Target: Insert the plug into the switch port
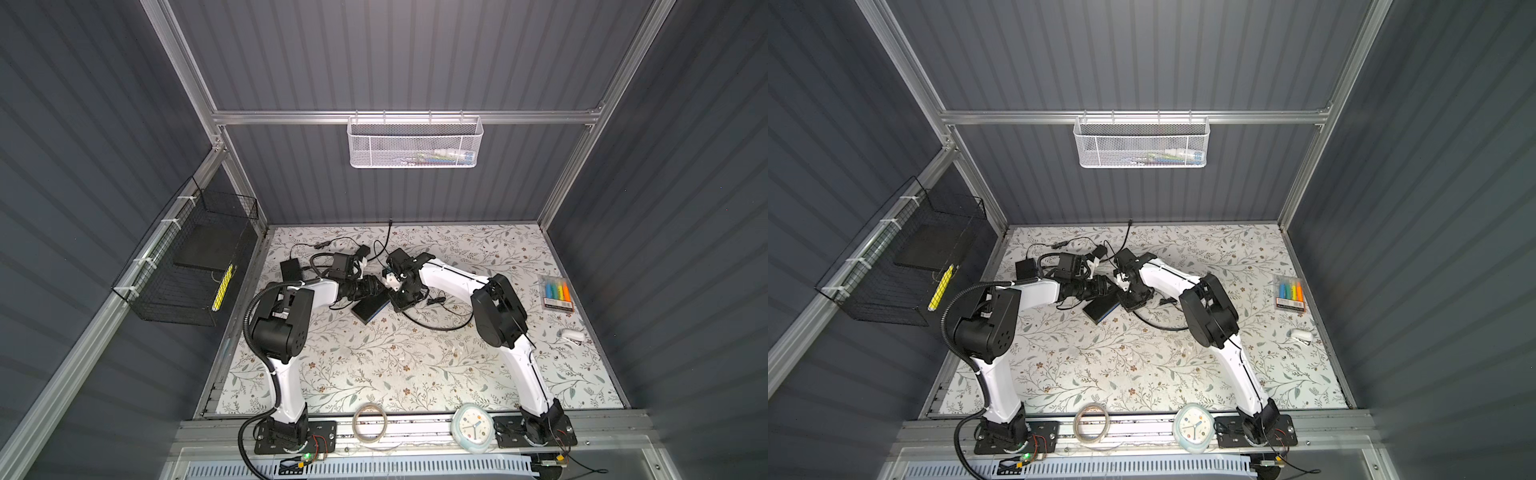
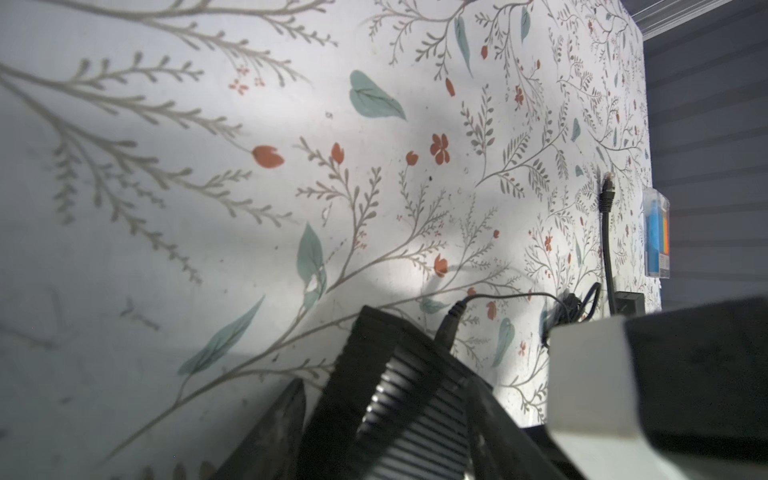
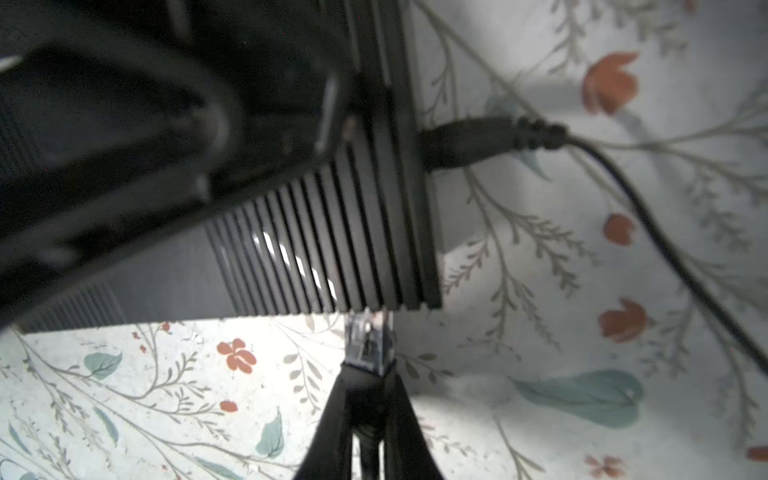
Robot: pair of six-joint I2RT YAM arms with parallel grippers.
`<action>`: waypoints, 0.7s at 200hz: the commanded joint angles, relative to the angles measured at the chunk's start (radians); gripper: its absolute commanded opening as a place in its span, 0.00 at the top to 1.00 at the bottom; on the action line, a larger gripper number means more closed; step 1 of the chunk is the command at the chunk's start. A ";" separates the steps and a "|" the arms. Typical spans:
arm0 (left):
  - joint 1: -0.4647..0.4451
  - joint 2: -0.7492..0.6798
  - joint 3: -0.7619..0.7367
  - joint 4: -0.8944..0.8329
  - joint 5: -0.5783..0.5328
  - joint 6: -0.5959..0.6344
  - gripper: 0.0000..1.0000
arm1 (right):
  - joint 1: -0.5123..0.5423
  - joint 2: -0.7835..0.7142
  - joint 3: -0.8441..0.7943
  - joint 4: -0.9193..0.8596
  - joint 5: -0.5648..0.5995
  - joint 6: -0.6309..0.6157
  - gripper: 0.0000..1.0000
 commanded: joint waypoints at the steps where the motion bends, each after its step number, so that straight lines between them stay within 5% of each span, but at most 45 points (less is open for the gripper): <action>1: -0.018 0.062 -0.002 -0.054 0.023 0.014 0.38 | -0.003 0.018 -0.005 0.031 -0.071 -0.044 1.00; 140: -0.034 0.133 0.040 -0.059 0.074 0.024 0.38 | -0.050 0.033 -0.007 0.082 -0.193 -0.120 1.00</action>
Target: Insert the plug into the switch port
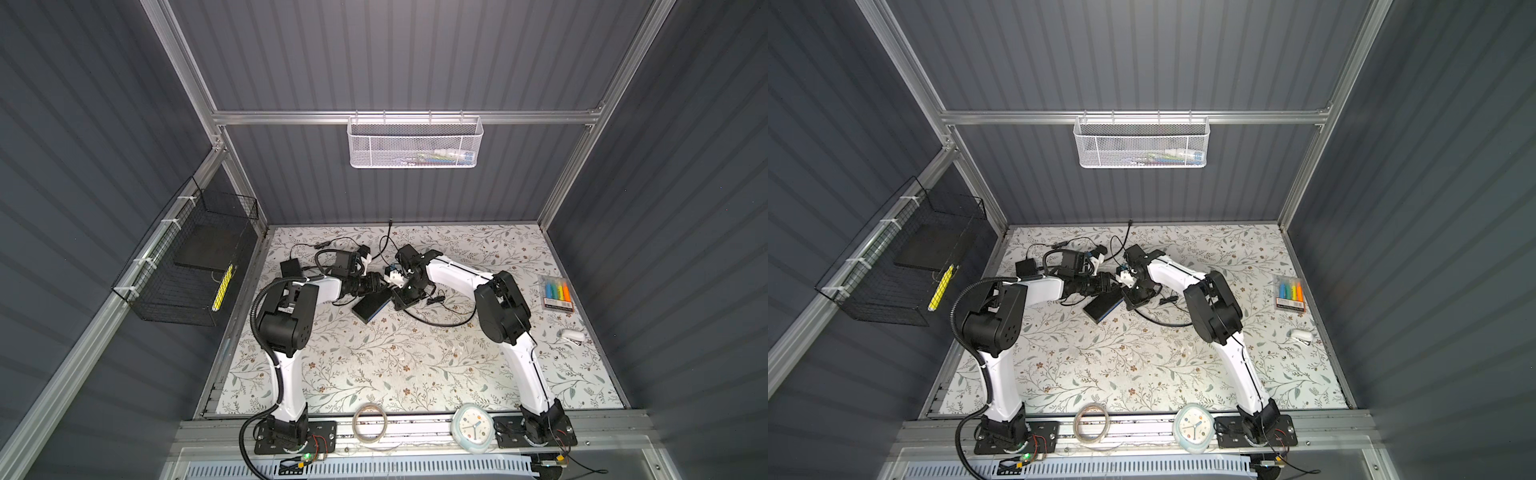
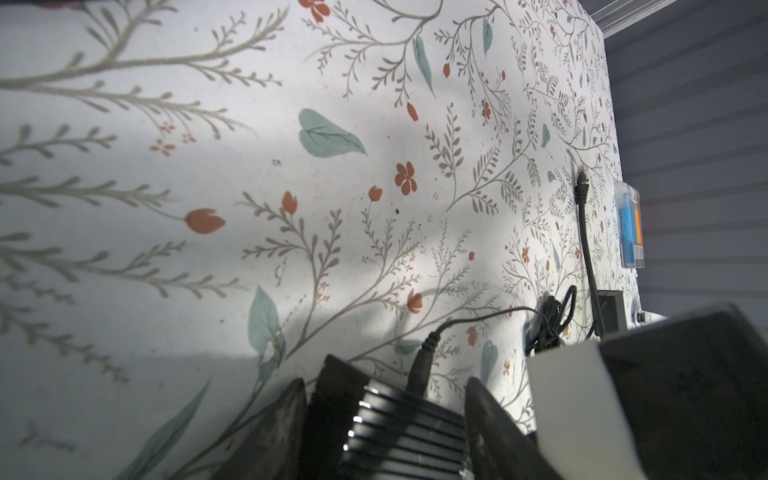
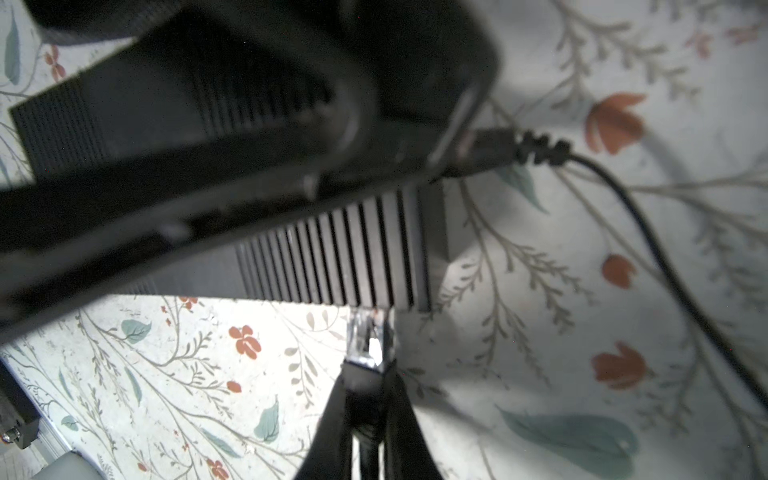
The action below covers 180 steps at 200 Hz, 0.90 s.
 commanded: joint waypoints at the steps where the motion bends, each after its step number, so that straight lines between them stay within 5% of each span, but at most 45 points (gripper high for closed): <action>1: -0.030 0.068 -0.017 -0.103 0.013 0.001 0.38 | 0.009 0.028 0.013 0.049 -0.044 -0.021 1.00; 102: -0.047 0.056 -0.056 -0.077 0.008 -0.015 0.39 | -0.022 -0.034 -0.109 0.206 -0.093 0.140 1.00; 180: -0.056 0.065 -0.058 -0.069 0.014 -0.021 0.39 | -0.022 -0.028 -0.107 0.217 -0.079 0.131 1.00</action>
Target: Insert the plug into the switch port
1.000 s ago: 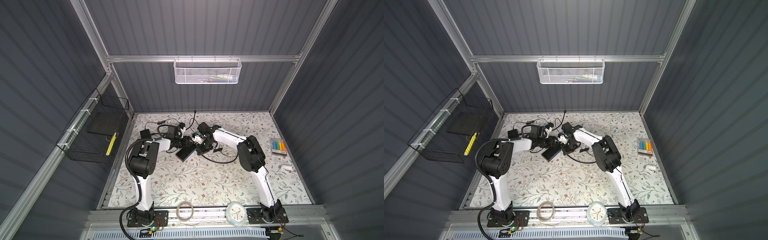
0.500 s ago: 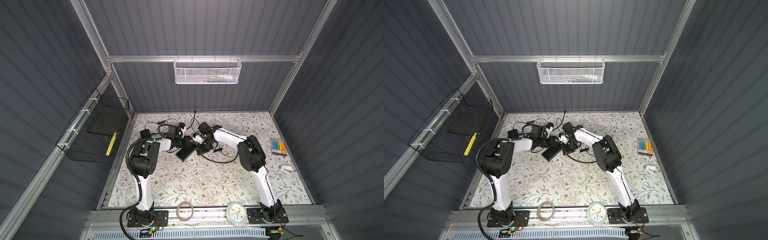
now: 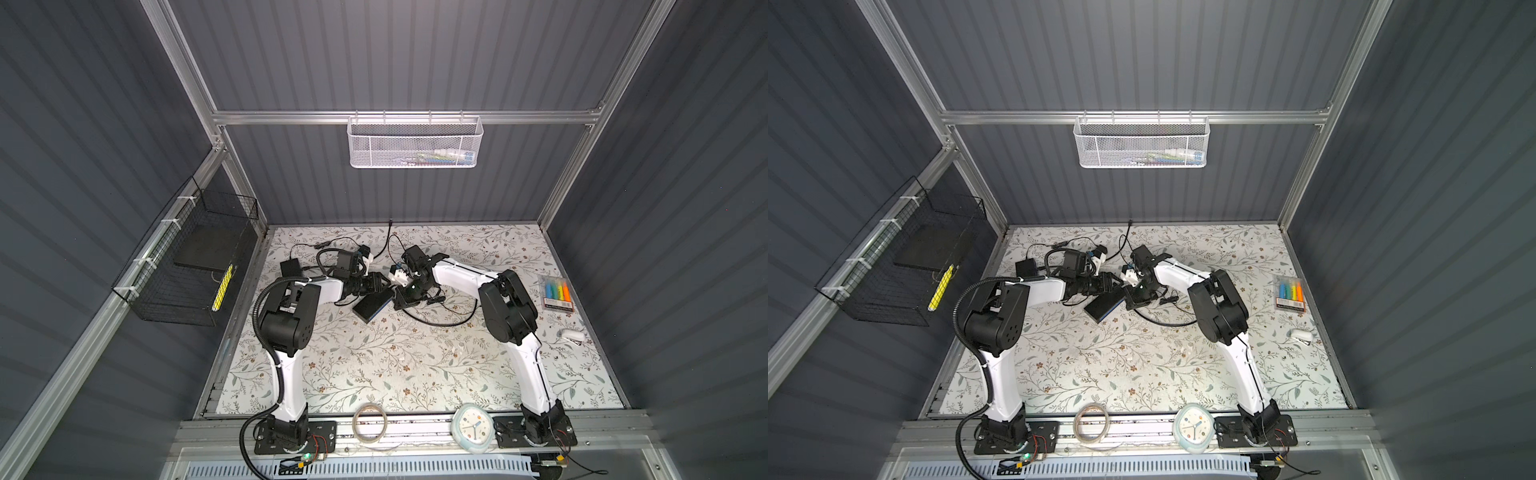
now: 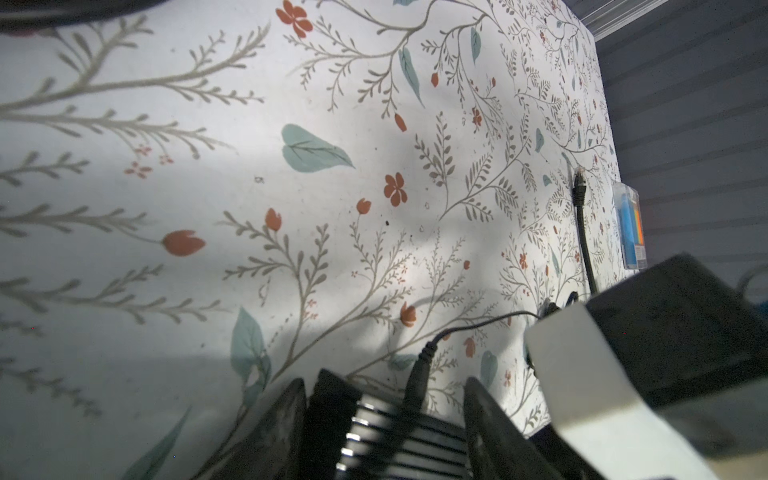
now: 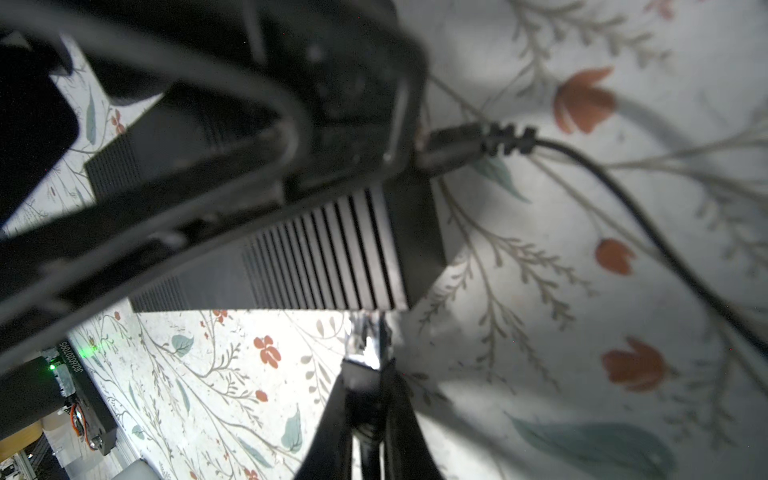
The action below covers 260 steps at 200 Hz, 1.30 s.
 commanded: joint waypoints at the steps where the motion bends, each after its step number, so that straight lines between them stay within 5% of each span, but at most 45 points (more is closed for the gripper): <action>1: -0.043 0.059 -0.044 -0.125 0.026 -0.020 0.39 | 0.008 0.016 0.014 0.072 0.024 0.002 1.00; 118: -0.071 0.109 -0.028 -0.115 0.041 -0.036 0.40 | 0.012 0.063 0.089 0.124 0.112 -0.045 1.00; 260: -0.098 0.115 -0.060 -0.078 0.071 -0.037 0.40 | 0.019 0.108 0.098 0.269 0.048 0.030 1.00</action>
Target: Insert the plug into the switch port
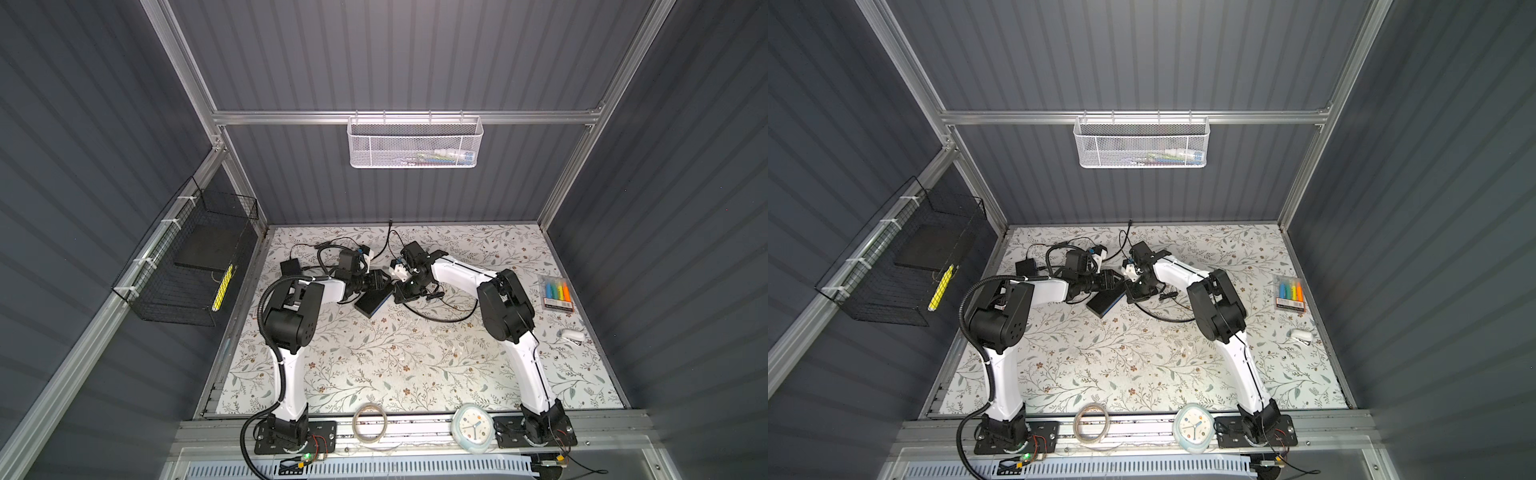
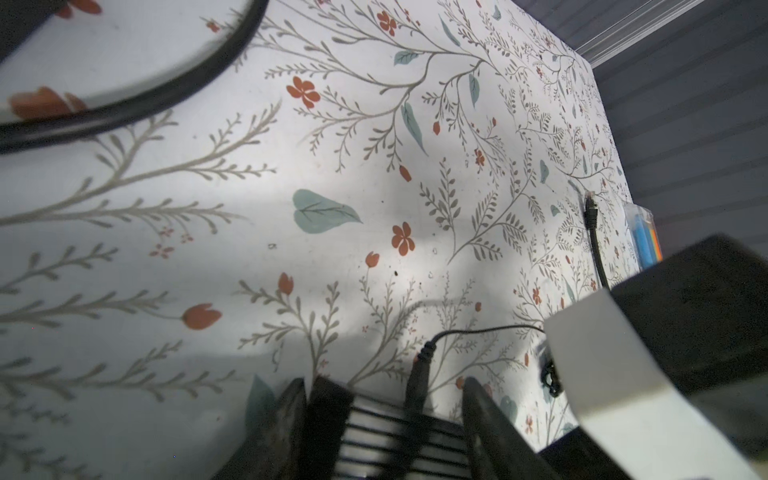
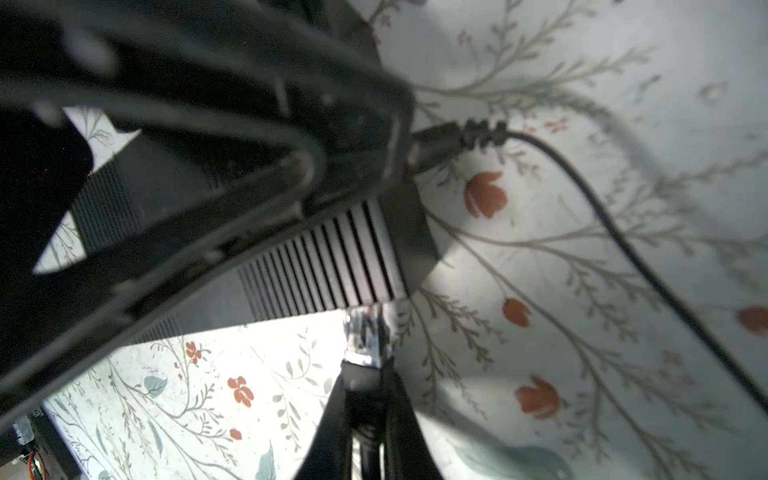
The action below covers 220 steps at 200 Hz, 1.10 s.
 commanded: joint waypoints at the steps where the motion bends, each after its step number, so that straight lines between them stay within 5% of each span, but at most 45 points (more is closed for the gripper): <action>1: -0.087 0.079 -0.064 -0.188 0.125 -0.037 0.40 | 0.025 0.072 0.029 0.254 -0.021 0.016 1.00; 137: -0.131 0.126 -0.049 -0.139 0.200 -0.054 0.40 | 0.048 0.132 0.160 0.146 0.009 -0.136 1.00; 220: -0.138 0.126 -0.039 -0.201 0.327 0.062 0.41 | 0.061 -0.030 -0.128 0.240 0.168 -0.198 1.00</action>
